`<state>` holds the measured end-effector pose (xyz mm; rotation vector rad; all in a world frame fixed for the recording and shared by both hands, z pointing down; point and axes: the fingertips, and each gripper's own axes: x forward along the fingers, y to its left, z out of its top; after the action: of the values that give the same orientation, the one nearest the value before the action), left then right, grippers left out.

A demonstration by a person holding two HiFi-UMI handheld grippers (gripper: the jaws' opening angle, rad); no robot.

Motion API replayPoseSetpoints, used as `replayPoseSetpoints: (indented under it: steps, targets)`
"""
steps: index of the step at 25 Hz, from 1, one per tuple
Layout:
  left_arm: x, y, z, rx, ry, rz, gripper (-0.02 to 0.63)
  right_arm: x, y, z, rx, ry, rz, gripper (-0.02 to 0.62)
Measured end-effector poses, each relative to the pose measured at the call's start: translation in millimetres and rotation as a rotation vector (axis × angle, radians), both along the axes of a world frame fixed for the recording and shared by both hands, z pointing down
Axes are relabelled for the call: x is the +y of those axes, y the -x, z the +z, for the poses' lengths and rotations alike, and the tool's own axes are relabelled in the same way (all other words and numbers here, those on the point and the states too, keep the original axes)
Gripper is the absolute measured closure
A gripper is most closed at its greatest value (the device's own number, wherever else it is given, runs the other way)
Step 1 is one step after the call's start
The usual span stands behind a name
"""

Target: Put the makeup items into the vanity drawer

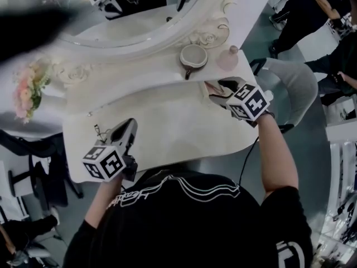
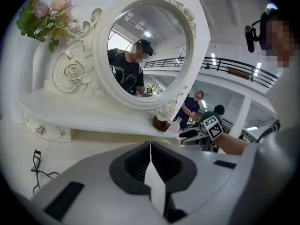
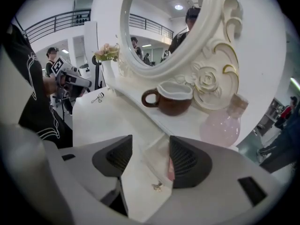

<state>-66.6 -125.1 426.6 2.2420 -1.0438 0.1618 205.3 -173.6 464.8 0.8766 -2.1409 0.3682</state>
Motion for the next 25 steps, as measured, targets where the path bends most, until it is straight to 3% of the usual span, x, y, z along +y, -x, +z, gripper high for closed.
replayPoseSetpoints:
  steps: [9,21,25]
  targets:
    - [36.2,18.6,1.0,0.019,-0.030,-0.069,0.578,43.2,93.4,-17.0,-0.142,-0.123,-0.064,0.330]
    - [86.6,106.9,4.6,0.010,0.002,-0.258,0.578,73.2,243.0,-7.4,-0.270,-0.071,-0.253,0.331]
    - [92.2,140.6,6.4,0.002,0.015,-0.304,0.578,70.7,292.1,-3.0,-0.291,-0.037,-0.261,0.333]
